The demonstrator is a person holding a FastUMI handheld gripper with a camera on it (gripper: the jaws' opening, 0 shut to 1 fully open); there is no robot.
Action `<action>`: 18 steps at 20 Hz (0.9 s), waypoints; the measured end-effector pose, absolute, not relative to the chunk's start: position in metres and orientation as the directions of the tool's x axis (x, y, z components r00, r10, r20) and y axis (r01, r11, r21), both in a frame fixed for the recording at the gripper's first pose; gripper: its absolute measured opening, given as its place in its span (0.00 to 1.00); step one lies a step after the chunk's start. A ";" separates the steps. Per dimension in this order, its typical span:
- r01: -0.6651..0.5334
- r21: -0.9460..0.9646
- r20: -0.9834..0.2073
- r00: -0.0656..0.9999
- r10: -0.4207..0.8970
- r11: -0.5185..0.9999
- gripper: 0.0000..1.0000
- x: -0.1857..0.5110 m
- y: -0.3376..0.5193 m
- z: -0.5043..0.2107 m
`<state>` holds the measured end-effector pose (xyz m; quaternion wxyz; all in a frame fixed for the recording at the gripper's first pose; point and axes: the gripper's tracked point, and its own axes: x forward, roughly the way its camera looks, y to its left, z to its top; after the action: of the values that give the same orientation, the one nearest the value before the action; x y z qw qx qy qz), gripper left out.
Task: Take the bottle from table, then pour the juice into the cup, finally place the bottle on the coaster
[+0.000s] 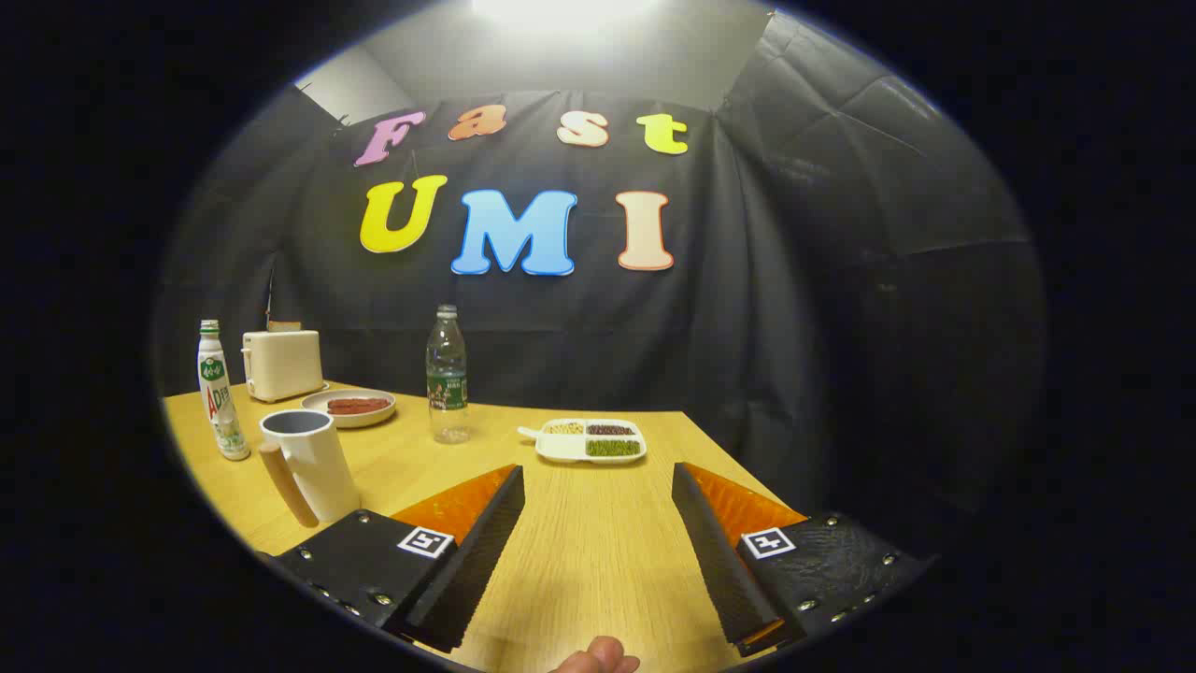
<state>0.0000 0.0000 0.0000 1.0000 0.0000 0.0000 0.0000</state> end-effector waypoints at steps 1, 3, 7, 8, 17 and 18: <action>-0.016 0.037 0.014 1.000 0.015 0.999 0.96 0.005 0.006 0.006; 0.006 0.060 0.004 1.000 -0.006 0.998 0.96 0.013 0.011 0.009; 0.122 0.074 0.014 0.992 -0.124 0.990 0.97 -0.006 0.013 0.032; 0.150 0.087 0.016 0.988 -0.152 0.985 0.96 -0.012 0.017 0.038; 0.185 0.059 -0.020 0.983 -0.184 0.981 0.96 -0.051 0.122 0.049; 0.184 0.041 -0.010 0.983 -0.184 0.982 0.97 -0.055 0.136 0.053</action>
<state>-0.0554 0.1360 0.0533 0.9955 0.0210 0.0029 -0.0922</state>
